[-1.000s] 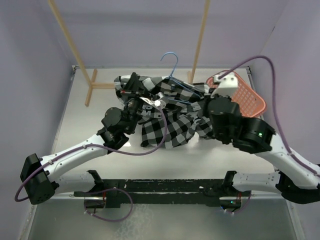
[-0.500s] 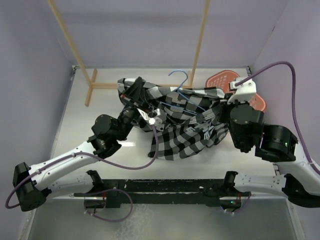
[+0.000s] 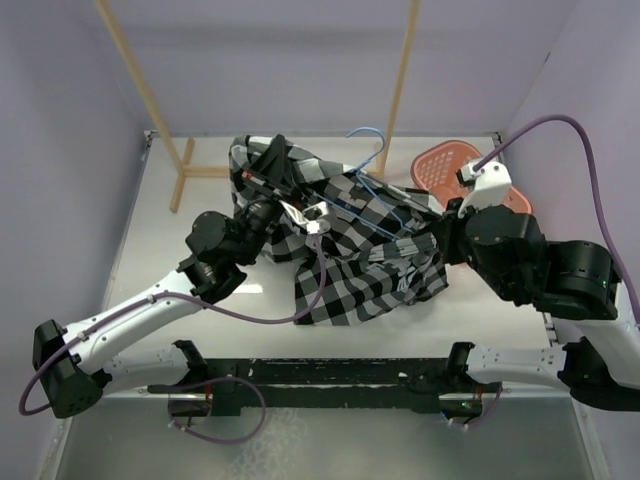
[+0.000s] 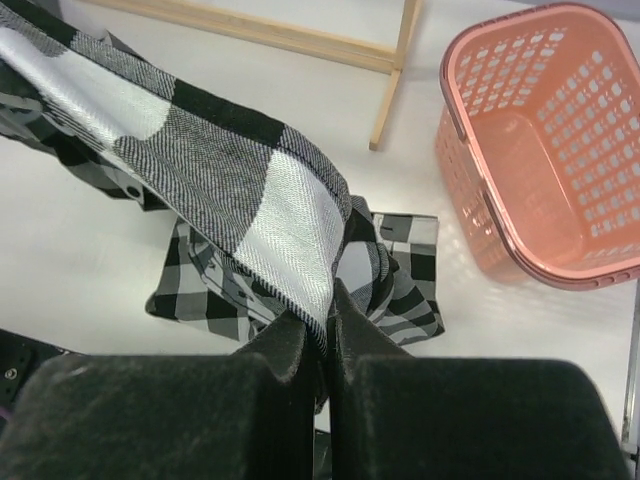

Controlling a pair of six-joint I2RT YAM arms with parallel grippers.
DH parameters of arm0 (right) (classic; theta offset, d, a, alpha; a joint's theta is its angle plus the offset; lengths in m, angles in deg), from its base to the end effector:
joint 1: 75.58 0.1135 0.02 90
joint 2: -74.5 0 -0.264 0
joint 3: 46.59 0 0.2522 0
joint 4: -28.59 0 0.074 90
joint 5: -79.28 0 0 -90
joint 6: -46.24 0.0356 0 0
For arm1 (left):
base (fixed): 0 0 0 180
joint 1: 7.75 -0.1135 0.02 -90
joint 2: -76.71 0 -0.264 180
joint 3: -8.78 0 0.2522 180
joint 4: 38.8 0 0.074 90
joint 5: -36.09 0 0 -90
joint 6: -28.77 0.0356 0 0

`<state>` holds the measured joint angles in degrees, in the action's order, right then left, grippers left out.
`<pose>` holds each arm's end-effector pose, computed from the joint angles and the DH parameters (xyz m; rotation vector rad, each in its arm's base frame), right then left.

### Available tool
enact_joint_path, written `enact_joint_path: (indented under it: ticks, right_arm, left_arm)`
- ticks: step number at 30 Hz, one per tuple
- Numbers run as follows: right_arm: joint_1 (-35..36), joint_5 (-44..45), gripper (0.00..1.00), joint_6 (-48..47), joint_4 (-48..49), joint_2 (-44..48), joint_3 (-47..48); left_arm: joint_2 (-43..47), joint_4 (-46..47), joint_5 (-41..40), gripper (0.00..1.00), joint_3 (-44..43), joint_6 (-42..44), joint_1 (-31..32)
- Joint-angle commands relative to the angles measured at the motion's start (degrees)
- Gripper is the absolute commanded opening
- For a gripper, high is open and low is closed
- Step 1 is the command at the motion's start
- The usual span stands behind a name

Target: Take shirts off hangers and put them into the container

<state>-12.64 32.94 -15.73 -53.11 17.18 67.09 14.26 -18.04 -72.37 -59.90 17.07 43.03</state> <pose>0.0707 0.0844 0.5030 -0.1069 1.8947 0.3136 0.1634 -0.1824 0.4238 0.8737 0.7412 0.6046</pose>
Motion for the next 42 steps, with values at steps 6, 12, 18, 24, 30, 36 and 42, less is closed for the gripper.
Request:
enact_joint_path:
  ticks: [6,12,18,24,30,36,42]
  right_arm:
    - [-1.74,11.4,0.0,7.43,-19.14,5.2,0.84]
    - [-1.68,6.22,0.0,6.47,-18.85,3.24,-1.19]
    - [-1.68,0.06,0.0,4.58,-19.6,0.52,-5.24]
    - [-1.72,-3.04,0.0,5.49,-18.02,2.35,-11.54]
    - [-1.72,-12.91,0.0,2.34,-11.14,6.48,-17.6]
    - [-1.69,-9.46,0.0,8.12,-10.96,13.76,-21.3]
    - [-1.69,-3.51,0.0,18.43,-13.53,20.33,-26.88]
  left_arm:
    - [8.19,5.38,-11.81,0.0,-9.24,-4.23,-7.37]
    - [11.06,-1.91,-9.47,0.0,-13.37,-8.35,-7.84]
    - [11.21,-7.12,-8.47,0.0,-20.23,-6.97,-7.81]
    - [12.05,-10.09,-8.68,0.0,-24.44,-7.77,-7.72]
    - [12.69,-7.87,-12.0,0.0,-22.74,-7.68,-7.72]
    - [11.44,-6.89,-15.73,0.0,-26.06,-9.64,-7.72]
    - [8.97,-12.8,-18.1,0.0,-28.98,-15.14,-7.76]
